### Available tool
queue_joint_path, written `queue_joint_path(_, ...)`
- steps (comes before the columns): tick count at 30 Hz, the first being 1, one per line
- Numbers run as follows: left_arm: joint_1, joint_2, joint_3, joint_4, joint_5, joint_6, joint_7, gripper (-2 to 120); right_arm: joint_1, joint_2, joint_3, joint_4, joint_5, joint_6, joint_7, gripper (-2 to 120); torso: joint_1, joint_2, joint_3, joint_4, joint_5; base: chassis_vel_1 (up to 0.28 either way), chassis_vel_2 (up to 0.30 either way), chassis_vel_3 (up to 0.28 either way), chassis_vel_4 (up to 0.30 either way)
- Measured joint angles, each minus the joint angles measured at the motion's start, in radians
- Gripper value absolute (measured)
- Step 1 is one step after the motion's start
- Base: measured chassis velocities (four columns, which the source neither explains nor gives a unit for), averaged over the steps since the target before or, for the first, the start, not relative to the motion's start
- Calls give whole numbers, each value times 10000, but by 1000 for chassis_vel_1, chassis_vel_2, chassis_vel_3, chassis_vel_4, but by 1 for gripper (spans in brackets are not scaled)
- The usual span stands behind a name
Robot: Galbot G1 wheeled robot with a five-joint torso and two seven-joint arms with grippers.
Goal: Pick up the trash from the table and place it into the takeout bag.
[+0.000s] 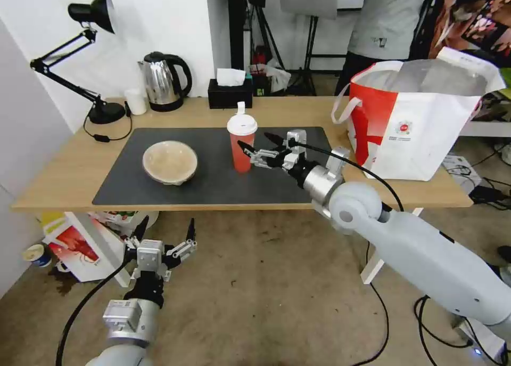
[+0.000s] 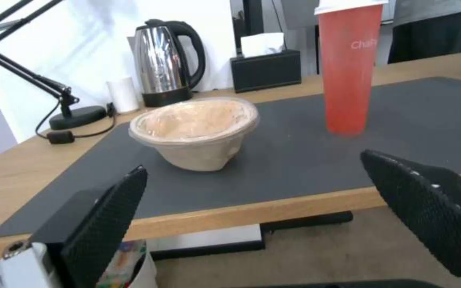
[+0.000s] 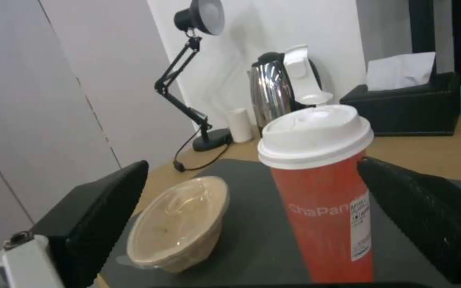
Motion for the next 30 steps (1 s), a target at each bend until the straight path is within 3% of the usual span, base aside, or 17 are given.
queue_joint_path(30,0,0,-1,0,0,0,0,100,52,541,-47,-582,197,17,37,100,0,0,1,0,0,0,0,0,0)
